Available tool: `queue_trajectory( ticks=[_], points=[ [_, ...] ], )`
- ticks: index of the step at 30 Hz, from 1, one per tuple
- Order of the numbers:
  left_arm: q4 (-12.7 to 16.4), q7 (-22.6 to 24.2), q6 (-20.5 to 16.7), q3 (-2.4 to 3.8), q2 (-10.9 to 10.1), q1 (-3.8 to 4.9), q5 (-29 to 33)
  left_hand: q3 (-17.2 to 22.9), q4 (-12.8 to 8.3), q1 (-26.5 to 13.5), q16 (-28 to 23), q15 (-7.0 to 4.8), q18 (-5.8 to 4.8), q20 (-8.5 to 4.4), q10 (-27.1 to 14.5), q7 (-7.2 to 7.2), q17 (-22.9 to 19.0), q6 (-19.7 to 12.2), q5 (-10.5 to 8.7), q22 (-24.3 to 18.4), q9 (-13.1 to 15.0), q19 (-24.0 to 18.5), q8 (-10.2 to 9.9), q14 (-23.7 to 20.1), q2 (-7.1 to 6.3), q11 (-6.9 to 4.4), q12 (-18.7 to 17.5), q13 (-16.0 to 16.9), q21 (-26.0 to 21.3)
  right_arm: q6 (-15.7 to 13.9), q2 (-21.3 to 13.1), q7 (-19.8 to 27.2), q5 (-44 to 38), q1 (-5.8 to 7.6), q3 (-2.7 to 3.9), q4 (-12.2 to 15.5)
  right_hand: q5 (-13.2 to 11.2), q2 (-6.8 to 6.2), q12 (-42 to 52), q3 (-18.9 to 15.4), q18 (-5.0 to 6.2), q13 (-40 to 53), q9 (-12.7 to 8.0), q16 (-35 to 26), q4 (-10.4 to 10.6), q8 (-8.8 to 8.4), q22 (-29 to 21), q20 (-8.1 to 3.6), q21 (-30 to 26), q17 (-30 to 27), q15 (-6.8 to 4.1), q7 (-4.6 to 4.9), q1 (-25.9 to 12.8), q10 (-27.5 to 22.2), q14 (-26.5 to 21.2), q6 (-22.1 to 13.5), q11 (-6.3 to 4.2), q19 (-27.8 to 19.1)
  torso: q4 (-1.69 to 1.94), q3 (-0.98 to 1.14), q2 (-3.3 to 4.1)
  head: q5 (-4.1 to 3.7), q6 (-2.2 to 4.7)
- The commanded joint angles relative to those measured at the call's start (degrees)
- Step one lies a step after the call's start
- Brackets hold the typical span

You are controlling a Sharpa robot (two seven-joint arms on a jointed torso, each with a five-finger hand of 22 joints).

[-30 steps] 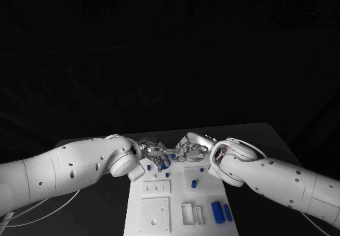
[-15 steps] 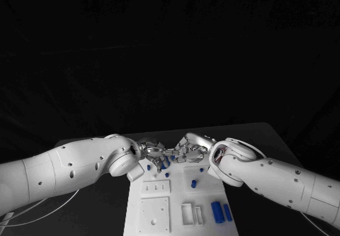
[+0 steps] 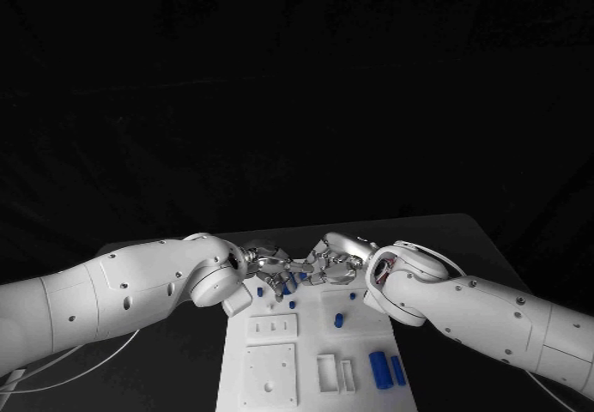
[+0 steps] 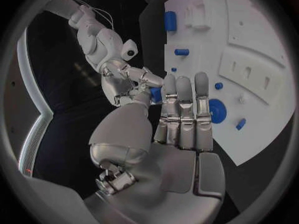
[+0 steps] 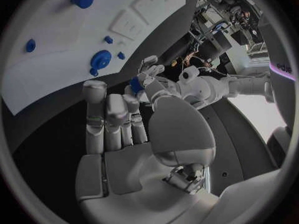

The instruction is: Assemble the parts on the task board

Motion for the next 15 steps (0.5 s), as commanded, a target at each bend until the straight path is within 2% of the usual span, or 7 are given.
queue_trajectory(
  ticks=[1, 2, 5, 6, 8, 15],
  points=[
    [0.19, 0.41, 1.95, -0.01, 0.29, -0.05, 0.00, 1.41, -0.72, 1.04, -0.13, 0.00, -0.82, 0.22, -0.27, -0.41, -0.15, 0.14, 1.33, 0.31, -0.37, 0.34, -0.45, -0.44, 0.33, 0.07, -0.38, -0.19, -0.46, 0.47, 0.22, 0.58, -0.35, 0.04, 0.08, 0.33, 0.11, 0.03, 0.34, 0.35, -0.14, 0.08, 0.06, 0.06, -0.01, 0.10, 4.49, -0.25, 0.28, 0.08, 0.06, -0.15, 0.36, 0.48, 0.32, -0.26, 0.00, 1.28, 0.03, 0.00, 0.00, -0.04, -0.05],
    [0.18, 0.42, 2.04, -0.01, 0.29, -0.05, 0.00, 1.84, -1.09, 1.19, -0.22, 0.02, -0.81, 0.25, -0.31, -0.37, -0.19, 0.09, 1.95, 0.40, -0.50, 0.34, -0.59, -0.51, 0.35, 0.10, -0.50, -0.25, -0.58, 0.47, 0.22, 0.57, -0.35, 0.04, 0.08, 0.32, 0.11, 0.03, 0.34, 0.35, -0.14, 0.08, 0.06, 0.06, -0.01, 0.10, 4.49, -0.25, 0.28, 0.08, 0.06, -0.15, 0.36, 0.48, 0.32, -0.26, 0.00, 1.28, 0.01, 0.01, 0.01, -0.04, -0.07],
    [0.18, 0.48, 2.28, -0.01, 0.29, -0.05, 0.00, 3.73, -2.53, 1.39, -0.84, 0.21, -0.74, 0.41, -0.49, -0.11, -0.50, -0.02, 5.49, 0.50, -1.25, 0.17, -1.47, -0.71, 0.25, 0.31, -1.29, -0.73, -1.22, 0.51, 0.23, 0.56, -0.35, 0.03, 0.08, 0.29, 0.11, 0.03, 0.34, 0.35, -0.14, 0.08, 0.06, 0.06, -0.01, 0.10, 4.49, -0.25, 0.28, 0.08, 0.06, -0.15, 0.36, 0.48, 0.32, -0.26, 0.00, 1.28, -0.02, 0.01, 0.01, -0.06, -0.08],
    [0.17, 0.49, 2.35, -0.01, 0.29, -0.05, 0.00, 4.20, -2.86, 1.31, -0.93, 0.22, -0.72, 0.42, -0.42, -0.06, -0.54, 0.00, 5.89, 0.56, -1.34, 0.19, -1.59, -0.72, 0.26, 0.32, -1.42, -0.82, -1.33, 0.52, 0.23, 0.55, -0.35, 0.03, 0.08, 0.28, 0.11, 0.03, 0.34, 0.35, -0.14, 0.08, 0.06, 0.06, -0.01, 0.10, 4.49, -0.25, 0.28, 0.08, 0.06, -0.15, 0.36, 0.48, 0.32, -0.26, 0.00, 1.28, -0.02, 0.01, 0.01, -0.06, -0.08],
    [0.17, 0.54, 2.45, -0.01, 0.28, -0.05, 0.00, 5.89, -4.10, 0.14, -1.13, 0.30, -0.67, 0.48, -0.16, -0.11, -0.58, 0.05, 6.17, 1.06, -1.46, 0.39, -1.91, -0.68, 0.06, 0.43, -1.95, -1.18, -1.86, 0.54, 0.23, 0.55, -0.35, 0.02, 0.08, 0.26, 0.11, 0.03, 0.34, 0.35, -0.14, 0.08, 0.06, 0.06, -0.01, 0.10, 4.49, -0.25, 0.28, 0.08, 0.06, -0.15, 0.36, 0.48, 0.32, -0.26, 0.00, 1.28, -0.02, 0.01, 0.01, -0.06, -0.08],
    [0.15, 0.73, 2.56, -0.01, 0.20, -0.05, 0.00, 7.81, -5.99, 0.46, -1.15, 0.29, -0.63, 0.47, -0.07, 0.24, -0.48, 0.08, 6.75, 1.85, -1.24, 0.41, -1.95, -0.77, 1.24, 0.43, -2.14, -1.27, -2.40, 0.69, 0.24, 0.54, -0.35, -0.01, 0.08, 0.22, 0.11, 0.03, 0.34, 0.35, -0.14, 0.08, 0.06, 0.06, -0.01, 0.10, 4.49, -0.25, 0.28, 0.08, 0.06, -0.15, 0.36, 0.48, 0.32, -0.26, 0.00, 1.28, -0.01, 0.01, 0.02, -0.09, -0.13]
  ],
)
